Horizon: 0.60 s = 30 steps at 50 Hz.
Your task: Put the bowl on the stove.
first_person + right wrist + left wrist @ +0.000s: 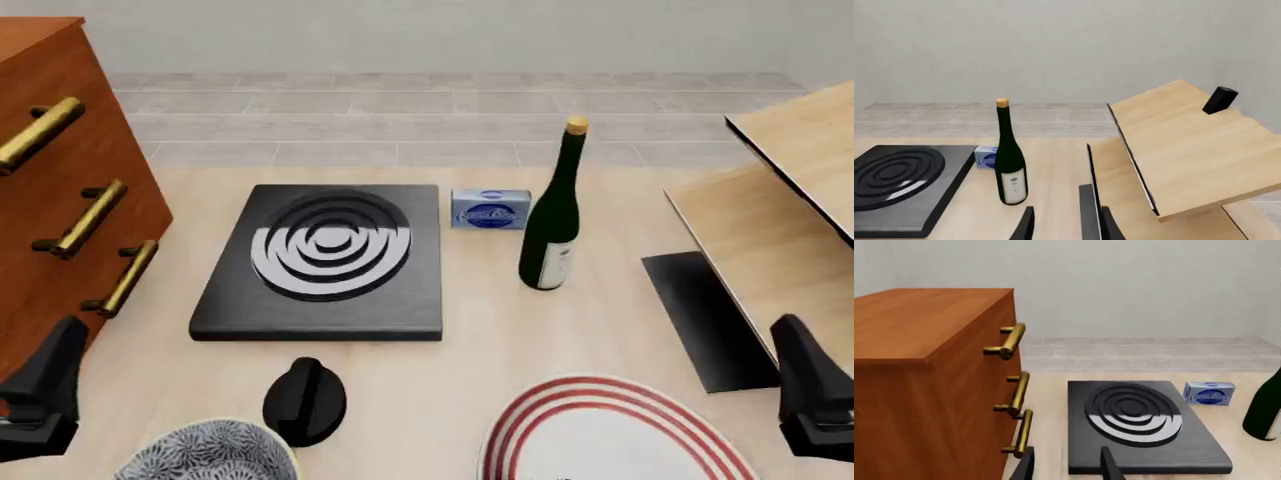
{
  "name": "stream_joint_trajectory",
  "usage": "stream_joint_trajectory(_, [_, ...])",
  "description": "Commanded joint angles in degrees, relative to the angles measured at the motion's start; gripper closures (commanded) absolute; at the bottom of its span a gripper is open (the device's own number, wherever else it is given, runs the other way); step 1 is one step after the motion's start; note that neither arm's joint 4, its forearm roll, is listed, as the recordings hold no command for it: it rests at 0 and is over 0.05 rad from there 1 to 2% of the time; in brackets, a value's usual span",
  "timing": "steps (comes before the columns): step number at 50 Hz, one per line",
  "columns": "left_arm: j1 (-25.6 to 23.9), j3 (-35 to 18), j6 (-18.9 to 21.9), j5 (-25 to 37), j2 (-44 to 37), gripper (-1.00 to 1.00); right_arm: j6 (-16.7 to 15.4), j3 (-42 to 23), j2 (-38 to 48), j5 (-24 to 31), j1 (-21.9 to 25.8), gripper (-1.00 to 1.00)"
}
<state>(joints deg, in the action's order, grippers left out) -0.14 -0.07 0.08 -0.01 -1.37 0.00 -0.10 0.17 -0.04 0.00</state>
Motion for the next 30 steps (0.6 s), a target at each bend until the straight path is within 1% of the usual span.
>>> stream_joint_trajectory(1, [-0.49,-0.05,0.45,0.6,0.79,-1.0,0.0,-0.15,0.26,-0.07,0.0,-1.0])
stream_joint_trajectory(14, [-0.95,0.01,0.91,0.76,0.05,-1.0,0.0,-0.15,0.26,-0.07,-0.01,-1.0])
stream_joint_trajectory(22, [-0.18,-0.01,1.13,-1.88,-3.15,-1.0,-0.01,-0.15,0.26,-0.07,0.0,-1.0])
stream_joint_trajectory(23, [-2.0,-0.16,0.83,-0.67,-1.84,-1.0,0.02,-0.15,0.27,-0.06,-0.01,-1.0])
stream_joint_trajectory(24, [-1.01,-0.36,0.5,-0.4,-2.02,-1.0,0.0,-0.15,0.27,-0.06,0.0,-1.0])
stream_joint_trajectory(25, [-0.68,-0.67,0.29,0.51,-0.5,-1.0,-0.01,-0.15,0.27,-0.07,0.01,-1.0])
stream_joint_trajectory(27, [-0.05,-1.42,-0.78,0.64,-1.54,-1.0,0.0,-0.15,0.26,-0.06,-0.01,-1.0])
stream_joint_trajectory(30, [-0.51,-2.25,-1.09,2.21,-0.23,-1.0,0.0,-0.15,0.27,-0.06,-0.01,-1.0])
